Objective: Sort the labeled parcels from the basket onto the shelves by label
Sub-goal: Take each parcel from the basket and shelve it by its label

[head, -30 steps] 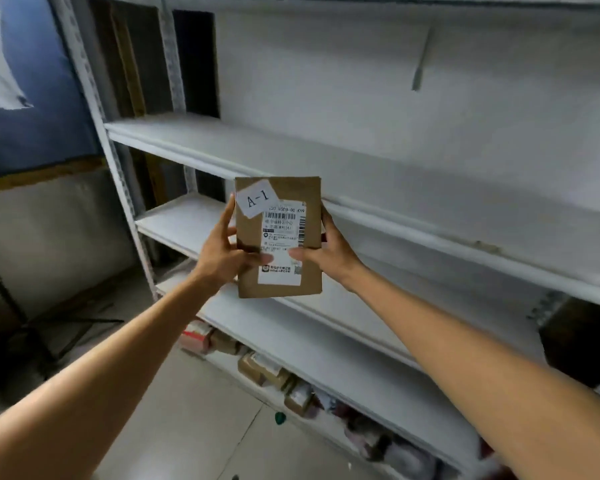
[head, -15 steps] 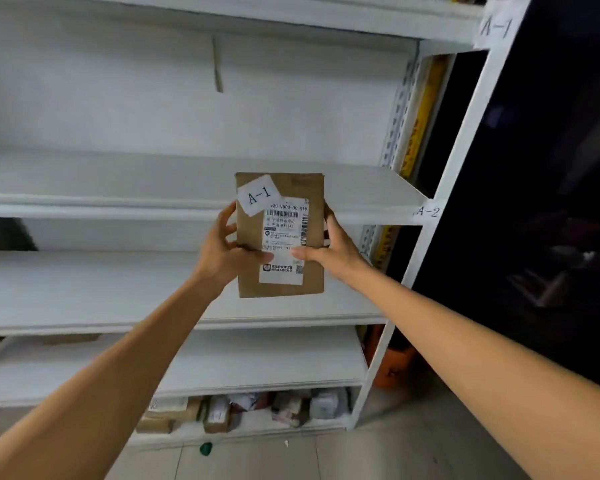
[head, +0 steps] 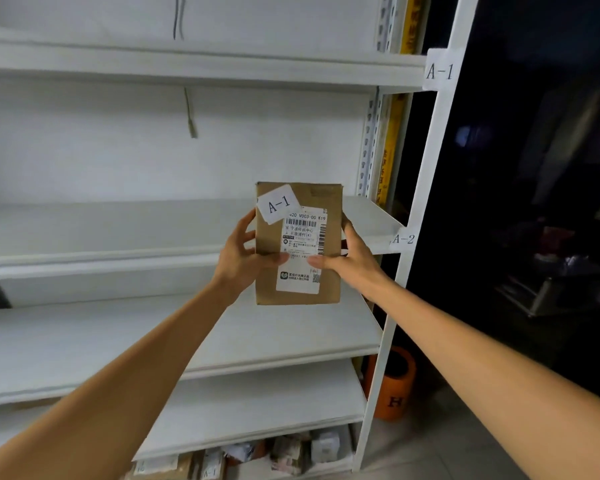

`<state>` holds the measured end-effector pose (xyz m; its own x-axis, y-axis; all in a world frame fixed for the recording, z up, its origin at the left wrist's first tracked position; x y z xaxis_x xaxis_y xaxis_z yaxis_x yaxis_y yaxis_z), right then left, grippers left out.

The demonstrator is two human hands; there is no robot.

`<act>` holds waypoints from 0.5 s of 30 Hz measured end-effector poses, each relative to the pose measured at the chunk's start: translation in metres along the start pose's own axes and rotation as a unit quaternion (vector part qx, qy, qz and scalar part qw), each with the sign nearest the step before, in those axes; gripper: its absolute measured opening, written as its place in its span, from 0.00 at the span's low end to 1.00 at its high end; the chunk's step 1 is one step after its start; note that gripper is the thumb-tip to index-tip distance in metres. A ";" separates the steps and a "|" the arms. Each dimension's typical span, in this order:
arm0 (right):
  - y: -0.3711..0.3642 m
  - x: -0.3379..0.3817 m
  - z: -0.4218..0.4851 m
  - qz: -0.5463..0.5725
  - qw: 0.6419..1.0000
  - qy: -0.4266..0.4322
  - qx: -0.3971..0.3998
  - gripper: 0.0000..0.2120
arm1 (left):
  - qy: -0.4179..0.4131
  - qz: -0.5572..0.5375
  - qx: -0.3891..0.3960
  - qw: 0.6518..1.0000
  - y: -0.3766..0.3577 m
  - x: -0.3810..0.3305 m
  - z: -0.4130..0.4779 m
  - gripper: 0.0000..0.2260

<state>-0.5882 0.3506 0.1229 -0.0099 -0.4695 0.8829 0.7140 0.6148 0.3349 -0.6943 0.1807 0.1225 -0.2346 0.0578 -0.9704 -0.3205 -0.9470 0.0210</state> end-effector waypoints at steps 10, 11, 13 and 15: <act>0.026 0.012 0.045 -0.006 0.999 0.027 -0.041 0.43 | -0.055 -0.003 -0.013 0.998 -0.040 -0.021 0.036 0.46; 0.029 0.012 0.051 -0.011 0.998 0.034 -0.046 0.44 | -0.053 -0.001 -0.017 0.998 -0.045 -0.019 0.042 0.45; 0.034 0.009 0.065 -0.021 0.997 0.053 -0.051 0.45 | -0.048 0.006 -0.025 0.999 -0.055 -0.017 0.054 0.44; 0.037 0.003 0.083 -0.026 0.996 0.068 -0.052 0.43 | -0.049 0.015 -0.029 0.998 -0.068 -0.017 0.066 0.43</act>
<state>-0.6197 0.4244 0.1653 0.0406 -0.5846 0.8103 0.7833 0.5220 0.3374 -0.7292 0.2650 0.1534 -0.3339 0.0567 -0.9409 -0.2594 -0.9652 0.0339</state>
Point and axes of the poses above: each hand's wrist, its own z-axis towards the middle knuckle, its own y-axis out of the back of the hand, x = y × z, the point moved 2 cm from there along z, towards the middle knuckle, and after that the axes turned 13 degrees about -x, right-handed, at the moved point
